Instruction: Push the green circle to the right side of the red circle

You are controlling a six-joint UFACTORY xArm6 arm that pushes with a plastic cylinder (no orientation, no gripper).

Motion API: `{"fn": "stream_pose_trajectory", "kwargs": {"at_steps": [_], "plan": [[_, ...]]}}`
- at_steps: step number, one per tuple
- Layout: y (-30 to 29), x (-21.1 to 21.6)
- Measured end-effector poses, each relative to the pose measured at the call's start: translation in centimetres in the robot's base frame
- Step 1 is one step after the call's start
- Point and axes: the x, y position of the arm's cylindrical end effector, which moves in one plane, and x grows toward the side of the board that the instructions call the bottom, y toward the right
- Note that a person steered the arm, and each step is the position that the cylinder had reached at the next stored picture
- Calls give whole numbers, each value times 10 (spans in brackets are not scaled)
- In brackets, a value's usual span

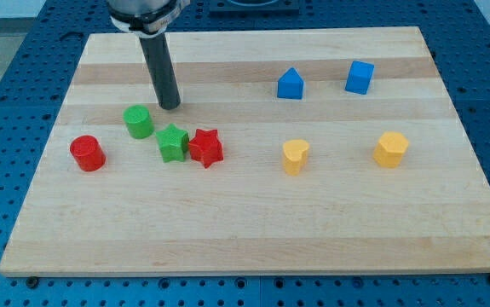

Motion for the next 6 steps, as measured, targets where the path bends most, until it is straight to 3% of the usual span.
{"fn": "stream_pose_trajectory", "kwargs": {"at_steps": [3, 5, 6], "plan": [[-14, 72], [-22, 28], [-45, 41]]}}
